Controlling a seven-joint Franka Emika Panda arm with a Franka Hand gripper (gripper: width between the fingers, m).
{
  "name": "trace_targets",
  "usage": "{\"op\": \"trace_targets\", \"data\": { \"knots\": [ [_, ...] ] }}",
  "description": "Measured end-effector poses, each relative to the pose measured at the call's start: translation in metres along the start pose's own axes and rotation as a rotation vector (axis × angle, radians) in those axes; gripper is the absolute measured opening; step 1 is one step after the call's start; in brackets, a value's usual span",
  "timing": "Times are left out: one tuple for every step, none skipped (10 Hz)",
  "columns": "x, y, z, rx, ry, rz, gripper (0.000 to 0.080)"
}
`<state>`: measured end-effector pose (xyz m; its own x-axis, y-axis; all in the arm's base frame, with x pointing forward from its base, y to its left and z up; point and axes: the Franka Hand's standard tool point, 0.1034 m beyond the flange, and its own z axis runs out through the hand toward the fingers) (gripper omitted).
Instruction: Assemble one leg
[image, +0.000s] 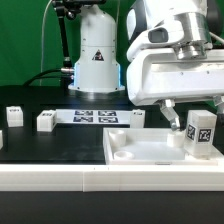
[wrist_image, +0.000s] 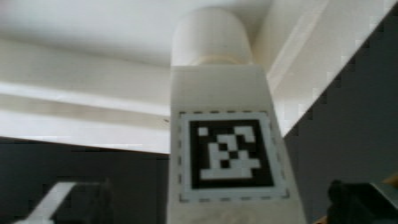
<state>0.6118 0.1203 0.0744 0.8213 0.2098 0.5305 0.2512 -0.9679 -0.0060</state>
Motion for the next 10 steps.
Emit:
{"op": "trace_targets", "data": {
  "knots": [
    [0.0, 0.0, 0.0, 0.0, 0.0, 0.0, 0.0642],
    [0.0, 0.0, 0.0, 0.0, 0.0, 0.0, 0.0648],
    [0.0, 0.0, 0.0, 0.0, 0.0, 0.0, 0.0648],
    [0.0, 0.0, 0.0, 0.0, 0.001, -0.001, 0.0649],
    [0.004, 0.001, -0.004, 0.0, -0.006, -0.007, 0.0649],
    [0.011, 0.001, -0.012, 0.0, -0.006, -0.01, 0.0649],
    [0.015, 0.001, -0.016, 0.0, -0.008, -0.011, 0.0649],
    [0.015, 0.0, -0.017, 0.006, -0.046, -0.012, 0.0649],
    [0.018, 0.002, -0.017, 0.004, -0.039, -0.011, 0.0649],
    [0.015, 0.002, -0.015, 0.007, -0.068, -0.01, 0.0649]
  ]
}}
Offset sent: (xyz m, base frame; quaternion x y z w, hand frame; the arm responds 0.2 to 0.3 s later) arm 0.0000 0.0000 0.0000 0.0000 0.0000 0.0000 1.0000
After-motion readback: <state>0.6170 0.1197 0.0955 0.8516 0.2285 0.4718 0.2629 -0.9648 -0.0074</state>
